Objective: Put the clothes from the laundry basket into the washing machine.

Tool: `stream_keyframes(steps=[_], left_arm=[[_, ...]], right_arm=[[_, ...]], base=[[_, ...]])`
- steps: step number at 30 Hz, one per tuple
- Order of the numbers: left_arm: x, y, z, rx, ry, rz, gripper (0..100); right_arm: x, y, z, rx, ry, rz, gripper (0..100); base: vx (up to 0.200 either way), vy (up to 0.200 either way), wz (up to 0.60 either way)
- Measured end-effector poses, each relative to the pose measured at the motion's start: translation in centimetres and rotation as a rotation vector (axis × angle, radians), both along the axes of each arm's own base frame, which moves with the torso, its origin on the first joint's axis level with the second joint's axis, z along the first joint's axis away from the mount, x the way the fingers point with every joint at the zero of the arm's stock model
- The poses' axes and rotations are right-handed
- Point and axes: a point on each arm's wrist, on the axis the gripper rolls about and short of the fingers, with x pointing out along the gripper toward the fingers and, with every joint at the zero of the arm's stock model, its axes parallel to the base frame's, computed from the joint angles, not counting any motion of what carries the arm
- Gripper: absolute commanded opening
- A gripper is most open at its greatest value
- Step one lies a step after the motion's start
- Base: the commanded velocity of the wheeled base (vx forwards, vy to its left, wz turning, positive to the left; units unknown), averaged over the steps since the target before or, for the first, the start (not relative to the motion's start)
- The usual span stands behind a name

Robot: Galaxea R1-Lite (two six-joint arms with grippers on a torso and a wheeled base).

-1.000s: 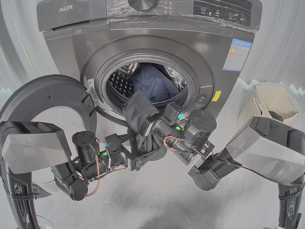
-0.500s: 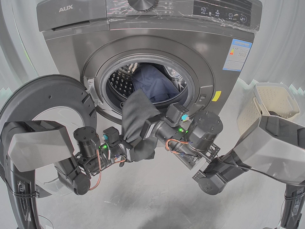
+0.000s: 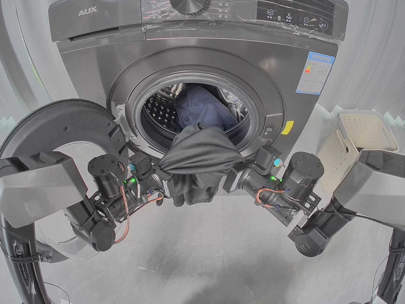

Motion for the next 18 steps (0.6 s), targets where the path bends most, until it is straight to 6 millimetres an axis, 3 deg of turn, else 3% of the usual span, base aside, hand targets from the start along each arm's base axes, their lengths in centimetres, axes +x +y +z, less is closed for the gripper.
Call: stream_keyframes(steps=[1, 2, 11, 18], left_arm=[[-0.1, 0.0, 0.3, -0.004, -0.007, -0.002, 0], [-0.3, -0.1, 0.6, -0.008, -0.015, -0.005, 0], [-1.6, -0.7, 3.3, -0.05, -0.069, -0.031, 0], [-2.0, -0.7, 3.7, -0.065, -0.068, -0.036, 0]], right_arm=[[-0.2, -0.4, -0.3, -0.013, 0.011, 0.0, 0], [-0.4, -0.9, -0.7, -0.026, 0.026, 0.0, 100], [-3.2, -3.1, -1.4, -0.094, 0.084, 0.016, 100], [-4.1, -5.0, -1.5, -0.154, 0.092, 0.017, 100]], base=[[0.0, 0.0, 0.0], [0.0, 0.0, 0.0], [0.0, 0.0, 0.0], [0.0, 0.0, 0.0]])
